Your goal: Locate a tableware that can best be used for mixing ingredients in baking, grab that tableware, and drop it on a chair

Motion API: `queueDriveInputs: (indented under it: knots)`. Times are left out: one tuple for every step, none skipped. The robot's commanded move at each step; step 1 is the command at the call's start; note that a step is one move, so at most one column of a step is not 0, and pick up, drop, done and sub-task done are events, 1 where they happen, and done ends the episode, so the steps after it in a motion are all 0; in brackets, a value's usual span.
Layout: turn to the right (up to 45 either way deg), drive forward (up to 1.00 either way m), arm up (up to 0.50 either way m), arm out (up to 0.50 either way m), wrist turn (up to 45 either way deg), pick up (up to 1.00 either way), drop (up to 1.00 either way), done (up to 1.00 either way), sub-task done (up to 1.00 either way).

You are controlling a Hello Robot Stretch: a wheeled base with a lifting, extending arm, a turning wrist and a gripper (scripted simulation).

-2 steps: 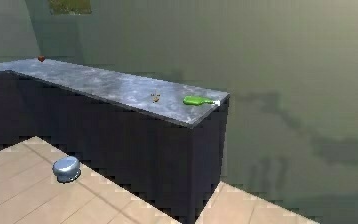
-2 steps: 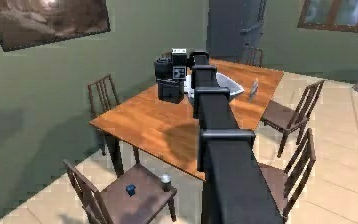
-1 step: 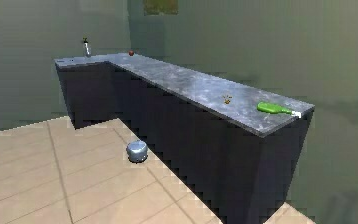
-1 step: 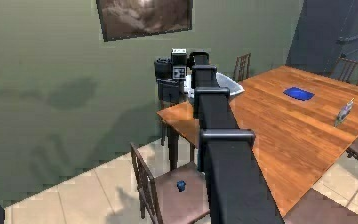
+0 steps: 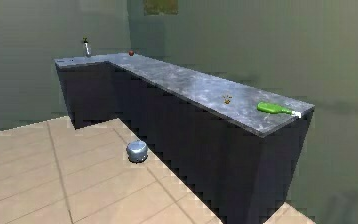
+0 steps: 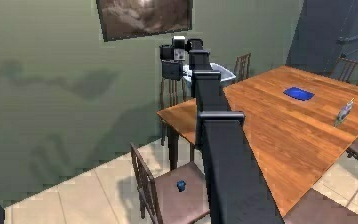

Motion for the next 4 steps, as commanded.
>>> queueDriveInputs:
  knots:
    - [0.0,0.00,0.00,0.00,-18.0,0.00,0.00,0.00,0.00]
    - [0.0,0.00,-0.42,0.00,0.0,0.00,0.00,0.00,0.00]
    - [0.0,0.00,-0.50,0.00,0.0,0.00,0.00,0.00,0.00]
    - [0.0,0.00,0.00,0.00,0.0,0.00,1.00,0.00,0.00]
